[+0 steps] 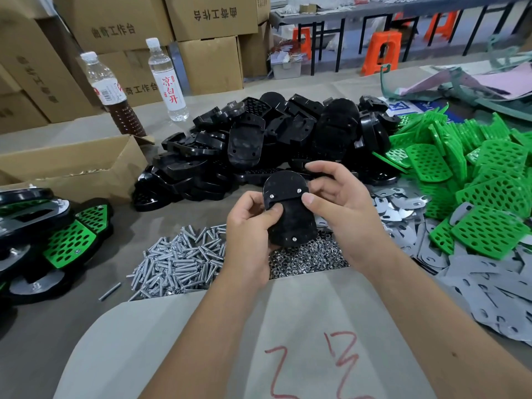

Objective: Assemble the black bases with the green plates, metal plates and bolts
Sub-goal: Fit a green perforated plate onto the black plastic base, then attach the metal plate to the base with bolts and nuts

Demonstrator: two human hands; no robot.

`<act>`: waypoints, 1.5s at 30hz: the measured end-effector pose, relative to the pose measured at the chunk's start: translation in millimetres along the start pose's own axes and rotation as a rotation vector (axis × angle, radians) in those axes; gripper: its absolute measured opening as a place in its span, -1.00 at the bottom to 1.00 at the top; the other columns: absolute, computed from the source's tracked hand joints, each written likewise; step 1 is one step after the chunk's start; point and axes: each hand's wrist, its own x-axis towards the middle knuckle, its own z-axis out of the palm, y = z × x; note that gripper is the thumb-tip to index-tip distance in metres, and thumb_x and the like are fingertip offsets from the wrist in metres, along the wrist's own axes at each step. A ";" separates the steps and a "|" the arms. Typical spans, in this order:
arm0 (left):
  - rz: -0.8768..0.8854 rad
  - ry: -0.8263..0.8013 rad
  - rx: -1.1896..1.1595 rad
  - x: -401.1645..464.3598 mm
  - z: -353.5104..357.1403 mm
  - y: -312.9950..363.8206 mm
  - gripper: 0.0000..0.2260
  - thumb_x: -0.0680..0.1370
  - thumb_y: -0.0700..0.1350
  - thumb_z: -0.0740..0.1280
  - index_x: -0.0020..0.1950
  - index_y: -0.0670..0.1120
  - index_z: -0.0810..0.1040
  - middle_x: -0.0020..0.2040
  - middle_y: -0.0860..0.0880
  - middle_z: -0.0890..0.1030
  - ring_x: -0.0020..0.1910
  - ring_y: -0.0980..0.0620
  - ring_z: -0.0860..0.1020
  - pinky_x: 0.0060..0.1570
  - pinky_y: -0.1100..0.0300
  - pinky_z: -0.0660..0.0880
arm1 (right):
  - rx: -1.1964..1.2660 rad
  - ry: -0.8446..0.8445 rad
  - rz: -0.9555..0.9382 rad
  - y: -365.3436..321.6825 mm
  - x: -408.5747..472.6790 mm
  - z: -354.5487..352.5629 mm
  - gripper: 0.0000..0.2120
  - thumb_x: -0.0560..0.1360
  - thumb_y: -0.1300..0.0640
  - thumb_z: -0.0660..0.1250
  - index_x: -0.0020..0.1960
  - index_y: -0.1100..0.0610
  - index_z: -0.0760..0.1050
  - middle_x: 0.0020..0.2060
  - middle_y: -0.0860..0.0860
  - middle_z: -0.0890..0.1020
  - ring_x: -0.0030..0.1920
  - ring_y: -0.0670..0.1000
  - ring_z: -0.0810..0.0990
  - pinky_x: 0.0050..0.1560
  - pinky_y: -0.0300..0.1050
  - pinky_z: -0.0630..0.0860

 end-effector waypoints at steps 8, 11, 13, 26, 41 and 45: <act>0.078 -0.036 0.068 -3.5 3.6 4.5 -0.85 0.59 -0.33 0.39 -0.09 -0.13 0.50 0.06 -0.39 0.62 -0.02 -0.26 0.62 0.06 -0.51 0.53 | 0.116 -0.002 0.013 -2.9 0.0 -1.8 -0.64 0.48 0.28 0.40 0.23 0.03 0.52 -0.20 0.07 0.61 -0.09 0.12 0.59 0.01 0.02 0.57; 0.088 -0.053 0.081 -2.3 4.7 3.1 -0.85 0.57 -0.32 0.42 -0.05 -0.21 0.44 0.03 -0.38 0.63 -0.03 -0.25 0.60 0.09 -0.54 0.51 | 0.152 -0.007 0.066 -5.3 -0.8 -3.2 -0.66 0.48 0.28 0.40 0.23 0.09 0.51 -0.21 0.06 0.62 -0.13 0.07 0.62 -0.11 -0.11 0.59; 0.102 -0.038 0.075 -2.0 6.2 1.3 -0.79 0.55 -0.29 0.44 -0.01 -0.28 0.40 -0.01 -0.32 0.63 -0.04 -0.22 0.58 0.11 -0.52 0.50 | 0.090 0.022 0.093 -5.0 -0.5 -2.7 -0.71 0.52 0.27 0.43 0.22 0.14 0.52 -0.18 0.06 0.68 -0.12 0.04 0.65 -0.09 -0.11 0.59; 0.161 0.112 0.035 2.9 35.3 -6.1 -0.78 0.35 -0.18 0.45 -0.17 -0.16 0.42 -0.22 -0.09 0.44 -0.21 -0.05 0.41 -0.18 -0.04 0.43 | -0.386 0.274 0.062 -26.0 -5.9 -15.0 -0.77 0.40 0.06 0.66 -0.12 0.08 0.62 -0.30 0.03 0.75 -0.21 0.10 0.74 -0.04 0.17 0.70; -0.198 -0.224 0.033 -27.1 125.9 -29.9 -0.82 0.54 -0.29 0.39 0.03 -0.07 0.48 -0.10 -0.15 0.62 -0.17 -0.11 0.63 -0.16 -0.11 0.65 | -1.443 -0.314 0.544 -121.8 -60.7 -148.5 -0.68 0.35 0.11 0.66 0.02 -0.13 0.65 -0.18 -0.06 0.63 -0.17 -0.03 0.59 -0.13 -0.07 0.55; -0.216 -0.198 0.049 -31.3 137.3 -31.0 -0.84 0.54 -0.28 0.39 0.09 -0.14 0.53 -0.07 -0.16 0.64 -0.13 -0.14 0.66 -0.17 -0.15 0.68 | -1.414 -0.292 0.454 -114.7 -61.9 -150.4 -0.83 0.40 0.11 0.63 -0.20 -0.10 0.68 -0.21 -0.20 0.61 -0.15 -0.12 0.56 -0.24 -0.23 0.40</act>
